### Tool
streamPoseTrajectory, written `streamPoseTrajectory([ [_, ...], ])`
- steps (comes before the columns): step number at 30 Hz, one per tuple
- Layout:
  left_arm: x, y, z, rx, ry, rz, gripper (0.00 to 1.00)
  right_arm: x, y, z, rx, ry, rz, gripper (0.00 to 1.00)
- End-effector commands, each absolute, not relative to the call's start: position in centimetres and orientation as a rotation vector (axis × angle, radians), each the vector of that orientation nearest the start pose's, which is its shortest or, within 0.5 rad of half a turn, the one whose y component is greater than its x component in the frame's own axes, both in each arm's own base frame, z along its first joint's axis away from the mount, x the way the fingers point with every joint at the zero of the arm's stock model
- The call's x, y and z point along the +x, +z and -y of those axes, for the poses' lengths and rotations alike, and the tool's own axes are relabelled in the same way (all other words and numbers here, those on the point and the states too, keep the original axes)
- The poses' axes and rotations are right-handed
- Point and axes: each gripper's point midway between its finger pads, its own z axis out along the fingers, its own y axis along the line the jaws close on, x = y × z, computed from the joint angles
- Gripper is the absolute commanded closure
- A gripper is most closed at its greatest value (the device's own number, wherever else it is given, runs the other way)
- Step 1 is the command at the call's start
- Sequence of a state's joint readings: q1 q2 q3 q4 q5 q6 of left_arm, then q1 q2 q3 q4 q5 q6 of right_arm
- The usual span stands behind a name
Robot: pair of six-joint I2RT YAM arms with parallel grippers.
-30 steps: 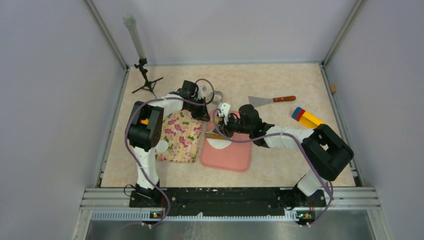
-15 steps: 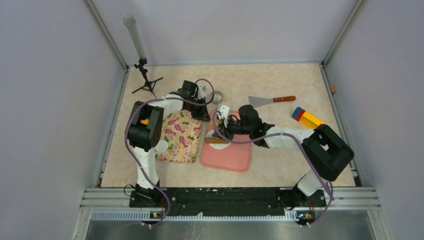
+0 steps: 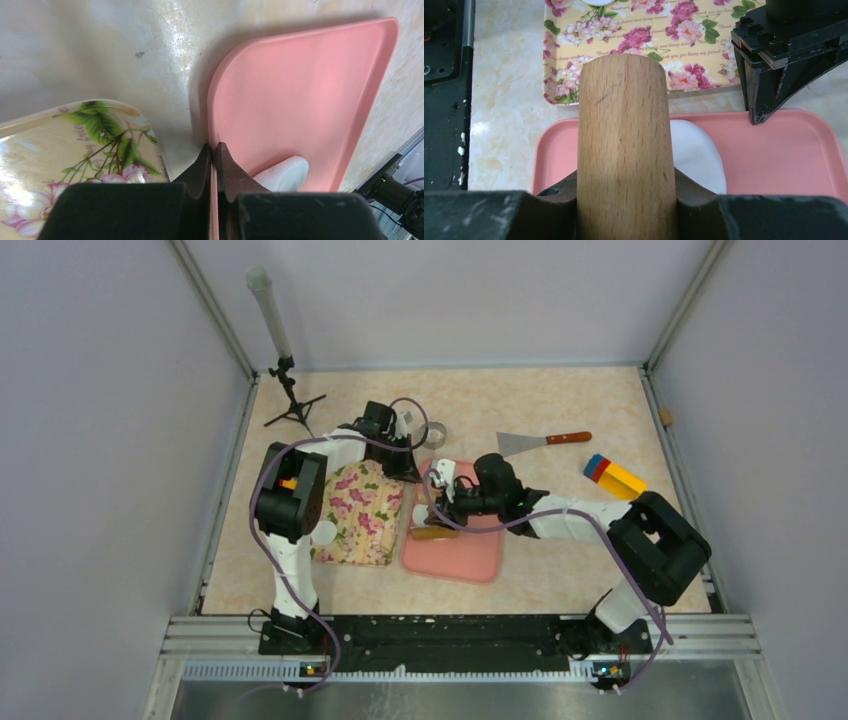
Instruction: Roll out the dumpling wrappers from the dough
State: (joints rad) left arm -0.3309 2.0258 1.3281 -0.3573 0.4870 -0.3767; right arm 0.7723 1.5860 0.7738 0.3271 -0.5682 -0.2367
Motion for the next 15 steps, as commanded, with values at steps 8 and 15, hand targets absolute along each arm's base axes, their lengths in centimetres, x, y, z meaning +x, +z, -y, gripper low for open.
streamPoseTrajectory([
  [8, 37.0, 2.5, 21.9, 0.084, -0.835, -2.750, 1.00, 20.7, 7.0, -32.0, -1.383, 0.942, -1.879, 1.00],
  [15, 37.0, 2.3, 21.9, 0.084, -0.838, -2.753, 1.00, 27.5, 16.3, -34.0, -1.062, 1.037, -1.766, 1.00],
])
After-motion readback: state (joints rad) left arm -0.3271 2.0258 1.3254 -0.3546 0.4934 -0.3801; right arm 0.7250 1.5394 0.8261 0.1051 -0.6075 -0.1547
